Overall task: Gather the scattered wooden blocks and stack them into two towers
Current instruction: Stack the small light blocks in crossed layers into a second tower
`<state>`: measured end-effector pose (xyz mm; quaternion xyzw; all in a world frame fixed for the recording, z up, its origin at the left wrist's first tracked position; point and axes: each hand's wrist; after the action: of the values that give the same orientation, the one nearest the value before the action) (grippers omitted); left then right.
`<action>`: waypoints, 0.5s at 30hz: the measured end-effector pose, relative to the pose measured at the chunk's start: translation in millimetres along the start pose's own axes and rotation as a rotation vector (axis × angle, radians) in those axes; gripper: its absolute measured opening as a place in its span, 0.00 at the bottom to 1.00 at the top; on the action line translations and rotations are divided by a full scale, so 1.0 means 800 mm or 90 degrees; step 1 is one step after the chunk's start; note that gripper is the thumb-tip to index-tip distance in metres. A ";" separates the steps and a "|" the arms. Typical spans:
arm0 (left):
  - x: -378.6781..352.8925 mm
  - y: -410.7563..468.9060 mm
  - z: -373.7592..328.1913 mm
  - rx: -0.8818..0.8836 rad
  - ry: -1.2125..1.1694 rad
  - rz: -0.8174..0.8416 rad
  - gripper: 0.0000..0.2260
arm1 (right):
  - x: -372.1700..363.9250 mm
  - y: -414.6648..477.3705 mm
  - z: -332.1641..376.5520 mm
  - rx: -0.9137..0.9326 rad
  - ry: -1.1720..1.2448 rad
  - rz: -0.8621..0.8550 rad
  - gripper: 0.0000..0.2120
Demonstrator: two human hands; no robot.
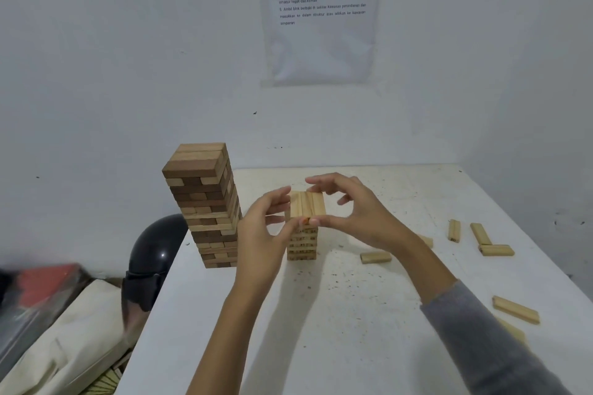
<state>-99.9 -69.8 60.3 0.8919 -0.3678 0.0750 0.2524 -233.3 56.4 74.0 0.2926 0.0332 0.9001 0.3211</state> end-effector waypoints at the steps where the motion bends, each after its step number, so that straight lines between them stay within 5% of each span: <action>1: -0.001 0.006 0.002 0.004 0.009 0.001 0.19 | 0.001 0.007 -0.001 -0.003 -0.004 0.007 0.28; 15: 0.003 0.031 0.019 0.053 0.057 0.045 0.19 | -0.008 0.034 -0.014 -0.053 -0.004 0.032 0.26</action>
<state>-116.0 -93.9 57.8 0.8837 -0.3842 0.1387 0.2285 -250.3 32.7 68.4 0.2829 -0.0128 0.9074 0.3104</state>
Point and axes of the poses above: each hand's wrist, its own y-axis towards the middle knuckle, its own x-axis out of the back of the hand, z = x × y, and after that the axes turned 3 degrees about y, right-handed
